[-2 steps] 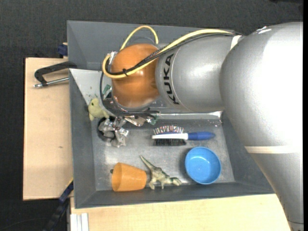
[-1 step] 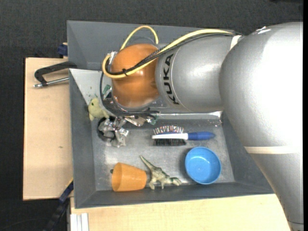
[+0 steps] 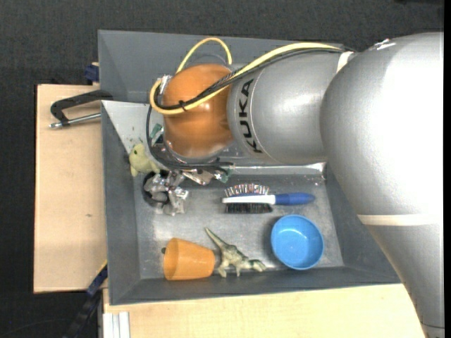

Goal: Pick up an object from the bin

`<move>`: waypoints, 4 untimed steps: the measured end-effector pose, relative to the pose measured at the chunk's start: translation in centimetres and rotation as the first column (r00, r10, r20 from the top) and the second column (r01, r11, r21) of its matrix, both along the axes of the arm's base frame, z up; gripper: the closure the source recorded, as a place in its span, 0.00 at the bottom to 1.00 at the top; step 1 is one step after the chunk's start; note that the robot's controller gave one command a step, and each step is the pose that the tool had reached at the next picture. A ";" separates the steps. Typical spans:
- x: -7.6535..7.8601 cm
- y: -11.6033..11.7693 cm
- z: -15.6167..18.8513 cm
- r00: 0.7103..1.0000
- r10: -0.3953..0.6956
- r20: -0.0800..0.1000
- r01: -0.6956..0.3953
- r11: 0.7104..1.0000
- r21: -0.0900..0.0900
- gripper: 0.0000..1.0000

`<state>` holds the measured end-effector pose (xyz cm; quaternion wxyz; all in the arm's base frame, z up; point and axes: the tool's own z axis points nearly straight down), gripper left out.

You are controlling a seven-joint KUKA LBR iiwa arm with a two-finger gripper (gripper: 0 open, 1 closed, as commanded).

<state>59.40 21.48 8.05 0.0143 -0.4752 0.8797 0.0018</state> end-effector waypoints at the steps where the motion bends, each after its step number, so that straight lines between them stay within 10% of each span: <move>1: 0.0 0.0 0.0 1.000 0.000 0.000 0.000 1.000 0.000 1.00; 4: 0.0 0.0 0.0 1.000 0.000 0.000 0.000 1.000 0.000 1.00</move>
Offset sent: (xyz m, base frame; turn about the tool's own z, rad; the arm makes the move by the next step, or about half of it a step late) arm 0.0000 0.0000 0.0000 0.0000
